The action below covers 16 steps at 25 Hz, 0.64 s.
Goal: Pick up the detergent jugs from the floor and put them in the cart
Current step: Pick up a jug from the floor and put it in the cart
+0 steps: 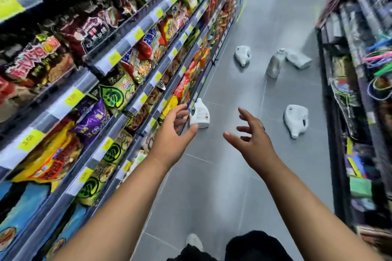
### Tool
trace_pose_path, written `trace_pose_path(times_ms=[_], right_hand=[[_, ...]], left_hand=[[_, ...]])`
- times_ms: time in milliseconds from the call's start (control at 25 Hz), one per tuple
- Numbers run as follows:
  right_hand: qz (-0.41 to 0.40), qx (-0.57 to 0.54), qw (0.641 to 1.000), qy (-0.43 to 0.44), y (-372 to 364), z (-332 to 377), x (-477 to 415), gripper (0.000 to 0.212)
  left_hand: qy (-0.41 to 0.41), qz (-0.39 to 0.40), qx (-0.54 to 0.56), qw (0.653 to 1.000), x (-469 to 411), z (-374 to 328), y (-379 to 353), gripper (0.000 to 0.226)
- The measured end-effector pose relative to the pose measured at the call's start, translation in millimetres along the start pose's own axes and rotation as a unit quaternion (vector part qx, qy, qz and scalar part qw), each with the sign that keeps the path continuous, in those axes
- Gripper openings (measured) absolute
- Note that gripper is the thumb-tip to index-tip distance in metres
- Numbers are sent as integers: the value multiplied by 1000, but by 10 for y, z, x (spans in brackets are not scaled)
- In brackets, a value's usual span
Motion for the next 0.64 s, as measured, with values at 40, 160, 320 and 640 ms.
trace_pose_path(times_ms=[40,160,320,640], right_hand=[[-5,-4,1000,-3,-24,-8,-193,68],[1,-2,1000,-14,-82,-111,-820,68],[28,0,999,-18,-131,-309,-1762,69],[118,39,991,-40,-236,-619,-3674,71]], left_hand=[[2,1,0,1000,-195,9,-44,52],[26,9,-10,1000,-770,120,-273,55],[65,-9,-2,998,-1581,286,-605,58],[139,-77,11,987,-3141,502,-1228,61]])
Point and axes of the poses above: each hand's wrist, its own x-axis away from the middle knuckle, its own y-axis out of the back of the hand, z = x × y, the point moved 8 cm from there along -x, towards the middle knuckle, and after that the axes turned 8 degrees about -z, right-handed, at the moved point
